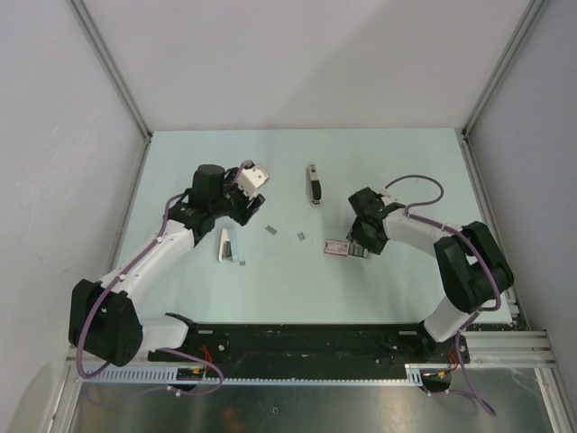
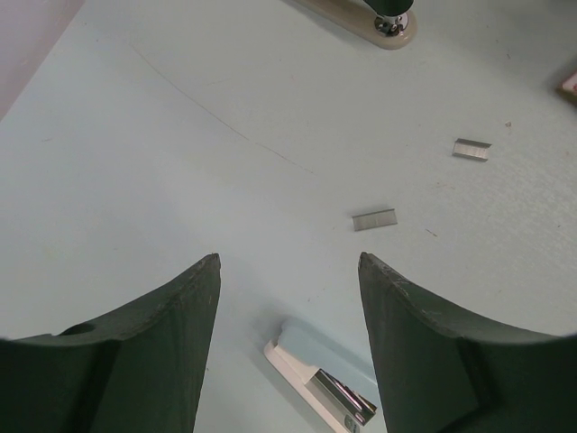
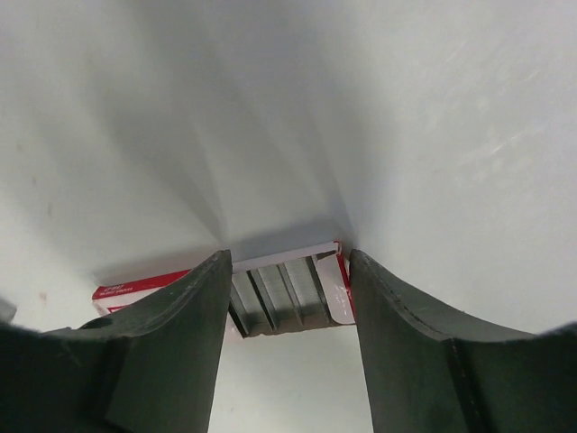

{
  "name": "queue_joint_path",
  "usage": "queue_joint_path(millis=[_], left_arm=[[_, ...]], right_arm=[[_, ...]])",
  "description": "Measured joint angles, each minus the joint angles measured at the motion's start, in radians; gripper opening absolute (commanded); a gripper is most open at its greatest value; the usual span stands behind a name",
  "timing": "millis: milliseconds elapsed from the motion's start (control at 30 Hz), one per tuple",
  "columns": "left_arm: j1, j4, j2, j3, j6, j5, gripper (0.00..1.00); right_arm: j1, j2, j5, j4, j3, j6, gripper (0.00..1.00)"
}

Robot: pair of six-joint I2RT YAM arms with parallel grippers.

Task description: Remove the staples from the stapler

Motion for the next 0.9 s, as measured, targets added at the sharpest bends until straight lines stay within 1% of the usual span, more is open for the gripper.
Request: queue_joint_path(millis=[300,433,533,700,900], left_arm=[[0.0,0.0,-0.029,-0.002,0.002,0.0,0.68],[0.0,0.0,-0.039,-0.013,0.008,0.0,0.69],[0.0,0.0,-0.04,-0.02,0.011,0.001,0.69],[0.0,0.0,-0.039,-0.035,0.049,0.013,0.7],[-0.027,-0.01,0.008,-0.037,0.127,0.026,0.71]], right_arm=[[0.191,-0.014,-0.005,-0.04,-0.01,0.092,0.57],[0.272,-0.027,-0.002,-0.069,-0.019,0.145,0.58],[0.31,-0.037,0.0,-0.088,-0.027,0.182,0.6],[0.319,-0.055,-0.003,-0.104,-0.039,0.214,0.63],[0.267,-0.152,0.001,-0.138,-0.057,0.193,0.68]])
